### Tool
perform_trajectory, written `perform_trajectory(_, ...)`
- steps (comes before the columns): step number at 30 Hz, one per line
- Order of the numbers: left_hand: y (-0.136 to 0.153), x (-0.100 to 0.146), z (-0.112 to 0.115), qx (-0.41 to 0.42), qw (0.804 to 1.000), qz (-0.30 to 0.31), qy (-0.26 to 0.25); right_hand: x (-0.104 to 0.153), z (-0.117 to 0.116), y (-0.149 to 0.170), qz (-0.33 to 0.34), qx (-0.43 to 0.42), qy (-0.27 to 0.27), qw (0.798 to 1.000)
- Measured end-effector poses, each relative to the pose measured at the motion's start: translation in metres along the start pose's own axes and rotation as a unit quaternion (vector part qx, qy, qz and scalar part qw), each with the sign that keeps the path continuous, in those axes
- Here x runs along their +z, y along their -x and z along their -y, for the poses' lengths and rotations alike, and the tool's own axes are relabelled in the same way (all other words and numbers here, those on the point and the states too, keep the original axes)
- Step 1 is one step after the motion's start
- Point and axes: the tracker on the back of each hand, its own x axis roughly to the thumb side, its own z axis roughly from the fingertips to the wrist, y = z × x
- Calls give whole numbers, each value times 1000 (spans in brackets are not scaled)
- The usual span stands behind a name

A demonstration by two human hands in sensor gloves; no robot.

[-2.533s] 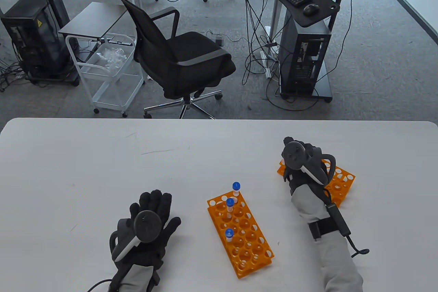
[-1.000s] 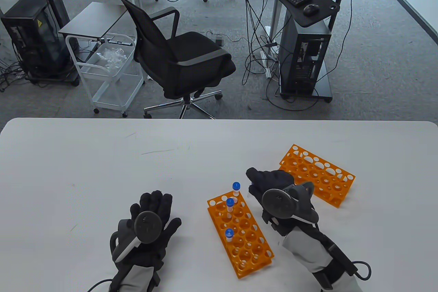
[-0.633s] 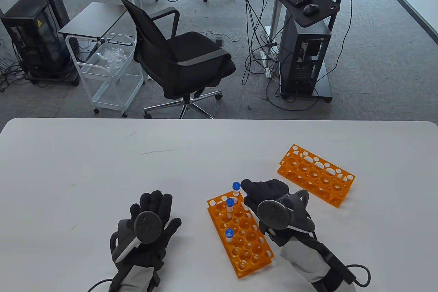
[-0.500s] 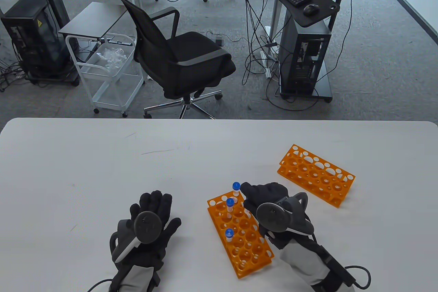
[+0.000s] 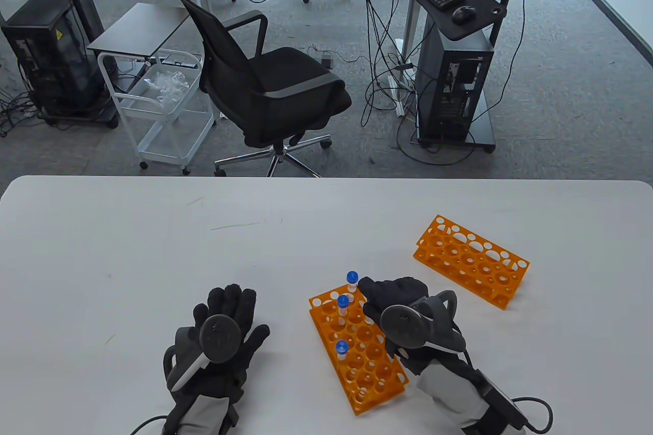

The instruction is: Transfer 4 test tubes between racks (Right hand only)

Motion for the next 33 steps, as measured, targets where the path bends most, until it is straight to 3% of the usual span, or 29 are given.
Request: perform_trajectory(33, -1, 0, -1, 1, 1000, 1, 0, 3, -32, 6, -10, -6, -48, 999)
